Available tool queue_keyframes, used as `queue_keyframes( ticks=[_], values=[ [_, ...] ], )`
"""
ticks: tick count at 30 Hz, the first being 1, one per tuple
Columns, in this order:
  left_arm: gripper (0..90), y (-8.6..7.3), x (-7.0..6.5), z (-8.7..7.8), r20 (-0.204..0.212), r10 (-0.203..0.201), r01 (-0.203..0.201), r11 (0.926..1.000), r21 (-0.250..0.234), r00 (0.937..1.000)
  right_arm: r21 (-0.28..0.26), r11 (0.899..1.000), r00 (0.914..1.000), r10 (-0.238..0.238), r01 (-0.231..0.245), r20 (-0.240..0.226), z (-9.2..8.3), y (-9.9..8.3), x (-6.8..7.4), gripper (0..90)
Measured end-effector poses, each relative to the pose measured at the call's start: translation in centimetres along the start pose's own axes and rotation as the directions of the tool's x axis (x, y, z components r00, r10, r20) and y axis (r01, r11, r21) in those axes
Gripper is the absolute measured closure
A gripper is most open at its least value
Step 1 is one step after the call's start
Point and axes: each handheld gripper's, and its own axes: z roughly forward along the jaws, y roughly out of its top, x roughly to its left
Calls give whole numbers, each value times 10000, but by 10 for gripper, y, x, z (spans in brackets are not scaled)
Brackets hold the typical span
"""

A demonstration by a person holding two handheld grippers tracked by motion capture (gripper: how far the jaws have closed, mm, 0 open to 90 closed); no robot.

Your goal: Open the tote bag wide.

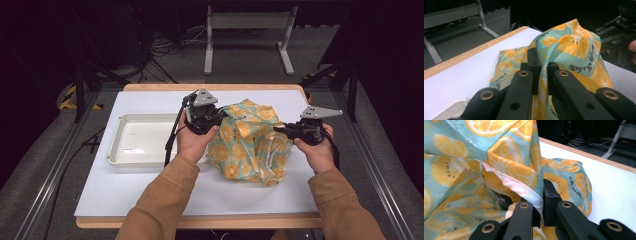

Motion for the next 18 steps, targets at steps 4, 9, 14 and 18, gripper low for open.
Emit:
queue_keyframes(
  ticks=[4,9,14,18],
  values=[
    [875,0,4,-1,-101,-56,56,10000,-8,9999,-149,9999,9997,-18,14,-251,-6,3,-3,881],
    [864,-2,9,-4,-403,23,-21,10000,44,9992,-462,9988,9983,128,-155,-563,-13,10,-8,883],
    [859,-4,13,-6,-605,-2,4,10000,39,9982,-936,9949,9932,278,-385,-1133,-21,19,-15,884],
    [859,-6,17,-6,-758,-24,32,9999,96,9971,-1185,9910,9853,428,-630,-1656,-23,23,-21,880]
  ],
)
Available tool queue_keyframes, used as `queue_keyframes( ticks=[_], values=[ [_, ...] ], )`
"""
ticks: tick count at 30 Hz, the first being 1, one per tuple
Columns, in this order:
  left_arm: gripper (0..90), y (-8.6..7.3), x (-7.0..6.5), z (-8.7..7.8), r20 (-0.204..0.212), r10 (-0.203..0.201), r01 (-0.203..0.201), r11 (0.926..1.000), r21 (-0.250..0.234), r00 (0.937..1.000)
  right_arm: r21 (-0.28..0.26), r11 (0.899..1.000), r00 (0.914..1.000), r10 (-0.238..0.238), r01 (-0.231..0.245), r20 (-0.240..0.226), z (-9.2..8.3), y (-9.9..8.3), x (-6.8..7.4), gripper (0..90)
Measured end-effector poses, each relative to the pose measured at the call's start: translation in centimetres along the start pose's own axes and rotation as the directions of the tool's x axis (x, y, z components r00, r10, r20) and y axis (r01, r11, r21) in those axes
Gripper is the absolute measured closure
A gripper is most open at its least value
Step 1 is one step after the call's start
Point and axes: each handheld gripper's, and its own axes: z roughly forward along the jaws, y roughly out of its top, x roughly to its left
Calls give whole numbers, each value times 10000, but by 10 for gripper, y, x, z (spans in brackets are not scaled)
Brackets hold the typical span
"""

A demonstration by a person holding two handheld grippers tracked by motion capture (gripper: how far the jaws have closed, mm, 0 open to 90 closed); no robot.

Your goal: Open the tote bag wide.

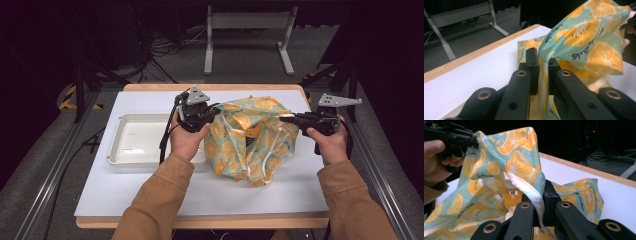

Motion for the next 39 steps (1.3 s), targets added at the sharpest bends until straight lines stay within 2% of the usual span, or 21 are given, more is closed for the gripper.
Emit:
queue_keyframes(
  ticks=[4,7,17,21,28,39],
  values=[
    [863,-1,4,0,-142,-91,92,9999,50,9999,-197,9996,9997,184,-187,-139,-2,2,-4,879],
    [867,-2,6,1,-91,-218,219,9998,46,9997,-366,9988,9994,323,-327,-133,-3,3,-7,884],
    [861,-4,8,7,-330,-336,338,9994,32,9989,-300,9992,9961,275,-251,836,-1,11,-7,899],
    [856,-4,12,12,-497,-352,354,9994,47,9981,-291,9991,9941,326,-298,1032,0,14,-8,899],
    [844,-8,19,22,-633,-701,710,9974,122,9955,-203,9991,9884,410,-384,1462,4,15,-15,899],
    [857,-11,23,36,-960,-806,843,9958,352,9921,-134,9982,9803,592,-577,1883,13,14,-27,899]
  ],
)
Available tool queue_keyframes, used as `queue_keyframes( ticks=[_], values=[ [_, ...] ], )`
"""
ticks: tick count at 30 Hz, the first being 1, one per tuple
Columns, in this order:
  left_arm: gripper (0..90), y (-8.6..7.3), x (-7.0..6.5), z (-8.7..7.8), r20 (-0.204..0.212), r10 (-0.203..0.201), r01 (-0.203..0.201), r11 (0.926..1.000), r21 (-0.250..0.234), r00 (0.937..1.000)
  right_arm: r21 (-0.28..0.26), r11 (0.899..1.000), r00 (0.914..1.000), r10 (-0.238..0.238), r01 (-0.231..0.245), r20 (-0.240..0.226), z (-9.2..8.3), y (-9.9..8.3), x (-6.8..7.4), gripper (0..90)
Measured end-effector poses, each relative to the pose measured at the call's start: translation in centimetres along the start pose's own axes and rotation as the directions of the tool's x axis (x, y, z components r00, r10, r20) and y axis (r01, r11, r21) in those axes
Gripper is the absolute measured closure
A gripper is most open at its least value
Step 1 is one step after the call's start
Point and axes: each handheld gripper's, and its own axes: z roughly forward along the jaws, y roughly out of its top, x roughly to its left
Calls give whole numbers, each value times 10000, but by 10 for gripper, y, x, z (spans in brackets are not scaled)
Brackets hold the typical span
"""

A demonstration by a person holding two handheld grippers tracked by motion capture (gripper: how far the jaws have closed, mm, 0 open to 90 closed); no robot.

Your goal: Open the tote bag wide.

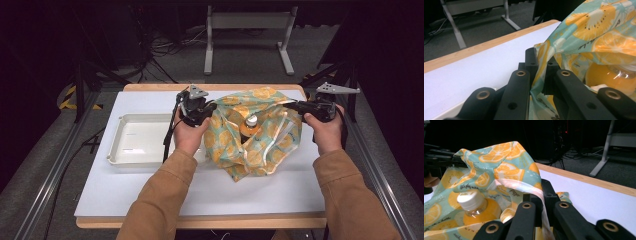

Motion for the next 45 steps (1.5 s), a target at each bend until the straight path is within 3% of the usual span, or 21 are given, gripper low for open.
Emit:
queue_keyframes(
  ticks=[9,22,29,45],
  values=[
    [862,-5,1,13,-269,126,-114,9990,423,9996,371,9991,9991,214,-228,378,12,-9,-8,899],
    [862,-18,-1,29,-234,182,-159,9953,952,9996,885,9955,9972,293,-354,694,19,-26,-17,895],
    [861,-22,0,34,-107,107,-96,9950,996,9999,1037,9941,9966,239,-321,795,21,-32,-18,893],
    [858,-36,-1,49,-26,219,-210,9817,1894,9998,1736,9828,9932,454,-636,1073,27,-54,-27,884]
  ],
)
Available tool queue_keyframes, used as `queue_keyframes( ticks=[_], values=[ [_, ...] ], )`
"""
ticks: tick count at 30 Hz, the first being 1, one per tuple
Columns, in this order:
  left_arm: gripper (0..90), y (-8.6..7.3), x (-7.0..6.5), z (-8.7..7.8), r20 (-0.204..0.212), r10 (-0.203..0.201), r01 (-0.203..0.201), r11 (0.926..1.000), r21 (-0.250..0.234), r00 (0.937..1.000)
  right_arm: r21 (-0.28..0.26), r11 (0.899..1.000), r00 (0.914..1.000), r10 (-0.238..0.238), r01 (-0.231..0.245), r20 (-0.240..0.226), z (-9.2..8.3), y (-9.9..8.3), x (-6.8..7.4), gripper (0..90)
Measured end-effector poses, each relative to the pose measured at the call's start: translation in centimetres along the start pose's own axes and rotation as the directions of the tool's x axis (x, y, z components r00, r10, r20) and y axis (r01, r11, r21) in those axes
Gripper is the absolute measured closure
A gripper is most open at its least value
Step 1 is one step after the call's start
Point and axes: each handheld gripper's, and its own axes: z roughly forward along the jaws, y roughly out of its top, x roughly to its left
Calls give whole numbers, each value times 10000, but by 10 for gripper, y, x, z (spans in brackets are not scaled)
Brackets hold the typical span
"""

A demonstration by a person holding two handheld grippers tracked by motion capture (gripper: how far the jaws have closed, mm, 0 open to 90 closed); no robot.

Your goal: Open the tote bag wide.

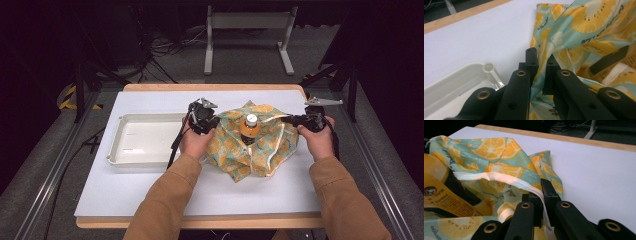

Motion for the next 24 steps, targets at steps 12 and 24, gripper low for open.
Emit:
queue_keyframes(
  ticks=[12,24],
  values=[
    [853,-4,-4,9,-50,265,-261,9978,609,9996,720,9971,9996,240,-251,159,5,-12,-8,867],
    [830,-8,-5,16,-85,254,-244,9941,1061,9996,1412,9887,9987,486,-503,157,10,-26,-14,844]
  ],
)
